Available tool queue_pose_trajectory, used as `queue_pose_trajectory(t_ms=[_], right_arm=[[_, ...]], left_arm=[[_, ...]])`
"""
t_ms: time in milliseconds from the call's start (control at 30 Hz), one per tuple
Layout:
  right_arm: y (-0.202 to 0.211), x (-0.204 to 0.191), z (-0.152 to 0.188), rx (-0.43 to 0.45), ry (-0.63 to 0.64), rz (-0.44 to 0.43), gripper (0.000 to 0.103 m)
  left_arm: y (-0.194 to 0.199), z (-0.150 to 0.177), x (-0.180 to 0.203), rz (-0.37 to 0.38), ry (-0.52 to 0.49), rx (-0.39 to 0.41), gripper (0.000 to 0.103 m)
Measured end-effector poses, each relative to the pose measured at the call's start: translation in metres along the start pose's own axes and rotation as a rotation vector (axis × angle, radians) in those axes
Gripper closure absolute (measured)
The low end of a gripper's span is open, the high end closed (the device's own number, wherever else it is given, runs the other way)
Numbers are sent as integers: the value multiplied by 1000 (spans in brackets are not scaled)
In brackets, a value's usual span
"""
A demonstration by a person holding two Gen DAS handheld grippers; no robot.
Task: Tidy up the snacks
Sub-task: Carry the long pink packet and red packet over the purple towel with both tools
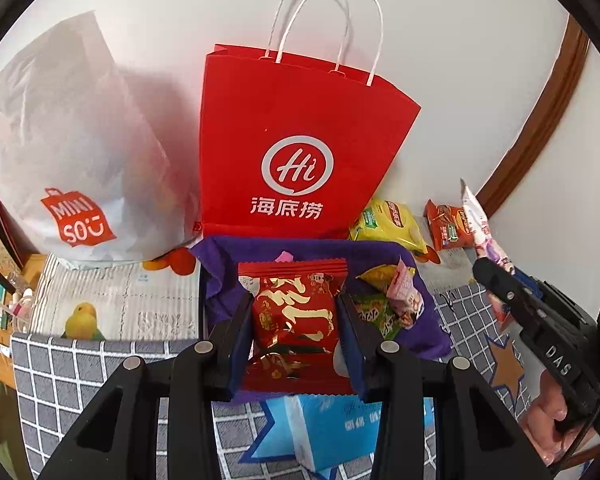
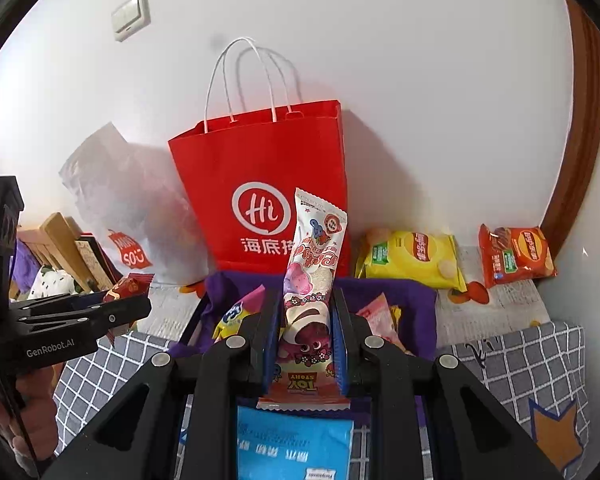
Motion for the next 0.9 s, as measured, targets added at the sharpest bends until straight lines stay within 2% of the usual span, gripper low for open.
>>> queue_pose_trajectory(t_ms=[200,267,467,700,900], right_arm=[[-26,9,4,-30,1,-31,80],[-40,14,6,-71,-1,-28,80],[-47,23,8,-79,-3,-8,80],[-58,35,12,-111,7,24,80],[-79,37,22,-160,18,40,80]], left_arm=[[-15,-7,9,-9,-18,-12,65],[-22,-8,10,-5,-15,-26,65],[-39,-11,14,-12,-34,-28,65],[-67,-5,2,-14,-16,-78,65],[-75,-4,-9,-23,-4,-83,65]])
Point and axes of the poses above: each gripper's, at about its wrist camera, not at the fingertips, and y roughly against the way its jaws point, x to its right, z to its underside, the point moved 3 cm from there along -y, roughly the way its jaws point, and after that the axes turned 5 degrees about -z, right-handed, at the moved point
